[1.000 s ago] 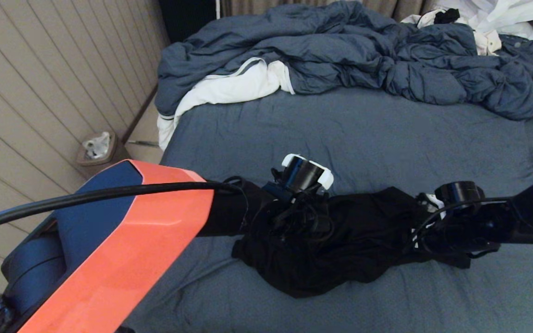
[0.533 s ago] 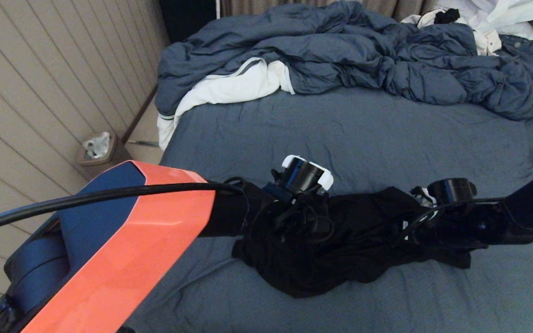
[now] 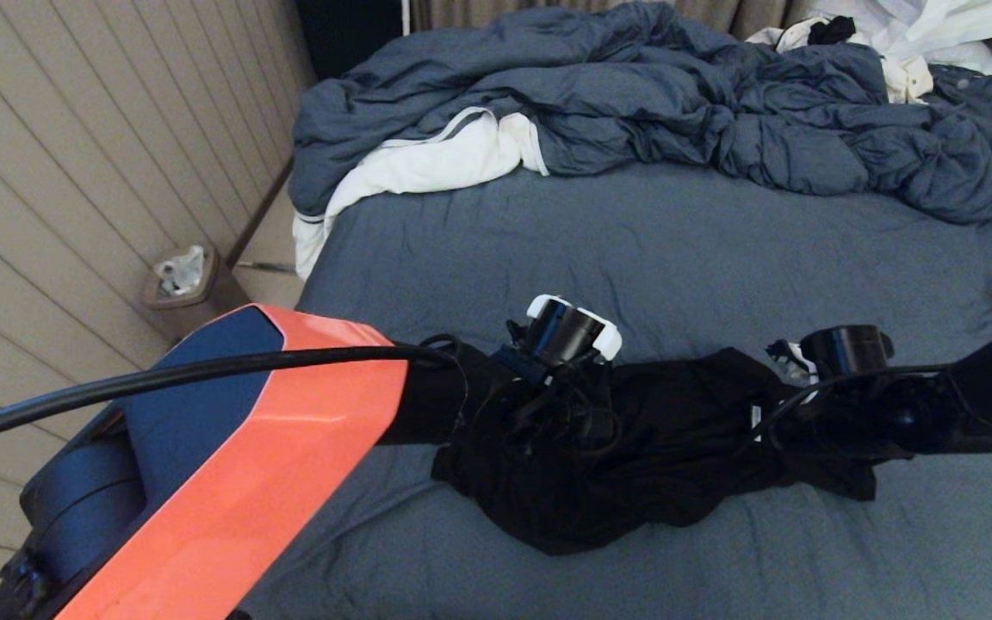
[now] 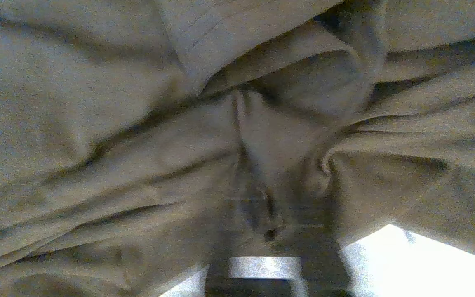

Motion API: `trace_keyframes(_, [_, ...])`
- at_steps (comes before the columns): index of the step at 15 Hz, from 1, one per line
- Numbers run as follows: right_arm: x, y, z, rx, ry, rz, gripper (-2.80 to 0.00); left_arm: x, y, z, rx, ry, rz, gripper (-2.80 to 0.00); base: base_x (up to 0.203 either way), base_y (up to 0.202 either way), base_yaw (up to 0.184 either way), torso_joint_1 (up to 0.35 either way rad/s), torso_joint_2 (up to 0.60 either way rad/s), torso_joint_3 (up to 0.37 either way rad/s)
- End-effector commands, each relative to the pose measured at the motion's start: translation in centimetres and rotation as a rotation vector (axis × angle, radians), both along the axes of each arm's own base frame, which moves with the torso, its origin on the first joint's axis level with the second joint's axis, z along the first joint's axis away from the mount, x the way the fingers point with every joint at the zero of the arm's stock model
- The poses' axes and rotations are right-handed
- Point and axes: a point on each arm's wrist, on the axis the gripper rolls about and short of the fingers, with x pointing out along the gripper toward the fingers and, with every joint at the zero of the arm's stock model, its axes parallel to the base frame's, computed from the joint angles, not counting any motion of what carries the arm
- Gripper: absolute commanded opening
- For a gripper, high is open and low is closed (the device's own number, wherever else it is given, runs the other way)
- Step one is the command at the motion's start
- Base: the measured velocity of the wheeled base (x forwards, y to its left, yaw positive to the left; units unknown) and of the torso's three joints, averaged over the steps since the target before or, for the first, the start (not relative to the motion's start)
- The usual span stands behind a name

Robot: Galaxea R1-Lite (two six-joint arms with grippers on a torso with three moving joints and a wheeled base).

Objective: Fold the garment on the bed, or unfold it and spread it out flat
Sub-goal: Unford the black T-shirt

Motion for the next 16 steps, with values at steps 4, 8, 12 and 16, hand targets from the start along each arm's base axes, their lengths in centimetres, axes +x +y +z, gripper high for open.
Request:
trace_keyframes(4, [-0.9,-0.2,1.7,-0.010,-0.041,0.000,-2.80,0.1,-0.1,-0.2,0.001,0.002,0.003,-2.80,0.000,0.000,0.000,0.000,0.00,0.000])
trace_keyframes(8, [-5.8,-0.5,2.3,-0.028,-0.005,-0.005,-2.80,-0.2,0.3,0.9,-0.016,-0.008,0.004,-2.80,0.000,0.000,0.000,0.000,0.00,0.000])
trace_keyframes(12, [-12.8,-1.3,2.8,-0.083,0.016,-0.017,-2.80,-0.6,0.8,2.4,-0.036,-0.023,0.005,-2.80,0.000,0.000,0.000,0.000,0.00,0.000])
trace_keyframes(16, [-18.1,-0.9,3.3,-0.104,0.028,-0.020,-2.80,-0.8,1.1,3.3,-0.047,-0.033,0.004,-2.80,0.000,0.000,0.000,0.000,0.00,0.000])
